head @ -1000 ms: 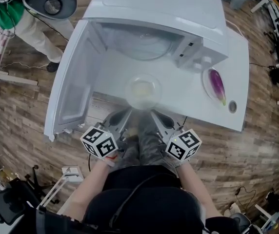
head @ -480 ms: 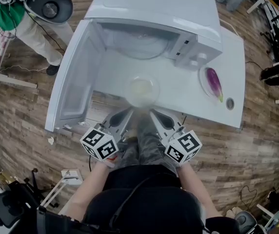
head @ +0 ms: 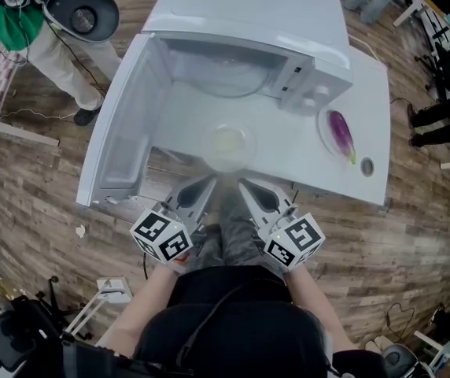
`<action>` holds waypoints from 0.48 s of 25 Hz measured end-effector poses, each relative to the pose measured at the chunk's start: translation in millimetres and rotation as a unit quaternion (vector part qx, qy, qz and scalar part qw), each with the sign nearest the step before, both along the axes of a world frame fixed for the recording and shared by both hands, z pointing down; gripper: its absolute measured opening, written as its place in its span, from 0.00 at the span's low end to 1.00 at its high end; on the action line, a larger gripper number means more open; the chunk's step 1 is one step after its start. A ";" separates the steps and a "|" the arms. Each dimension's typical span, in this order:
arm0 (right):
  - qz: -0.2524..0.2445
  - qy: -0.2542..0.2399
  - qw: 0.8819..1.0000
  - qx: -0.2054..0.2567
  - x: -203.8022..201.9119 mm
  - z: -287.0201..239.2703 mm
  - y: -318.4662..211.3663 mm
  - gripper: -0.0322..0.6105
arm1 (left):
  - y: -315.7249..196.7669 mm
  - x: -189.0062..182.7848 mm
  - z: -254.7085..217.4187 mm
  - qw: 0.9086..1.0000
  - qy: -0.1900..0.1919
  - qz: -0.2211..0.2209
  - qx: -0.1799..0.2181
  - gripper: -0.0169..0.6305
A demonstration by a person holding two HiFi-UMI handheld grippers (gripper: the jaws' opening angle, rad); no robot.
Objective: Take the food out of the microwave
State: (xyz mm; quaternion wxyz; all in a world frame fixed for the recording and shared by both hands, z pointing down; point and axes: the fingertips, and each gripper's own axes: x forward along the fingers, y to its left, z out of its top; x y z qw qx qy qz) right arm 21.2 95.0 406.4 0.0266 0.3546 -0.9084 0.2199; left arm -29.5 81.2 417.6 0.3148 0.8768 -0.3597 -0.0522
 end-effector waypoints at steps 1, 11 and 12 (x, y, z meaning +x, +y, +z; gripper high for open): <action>-0.001 0.001 1.000 0.004 -1.1 -2.5 0.5 0.08 | 0.5 0.4 -1.7 1.000 0.000 0.002 0.003 0.04; -0.013 -0.007 0.999 0.030 -8.9 -30.5 5.4 0.08 | 3.1 4.5 -31.7 0.999 0.021 0.016 0.025 0.04; -0.015 -0.007 0.999 0.034 -10.0 -33.8 6.1 0.08 | 4.0 4.0 -34.1 0.999 0.022 0.017 0.027 0.04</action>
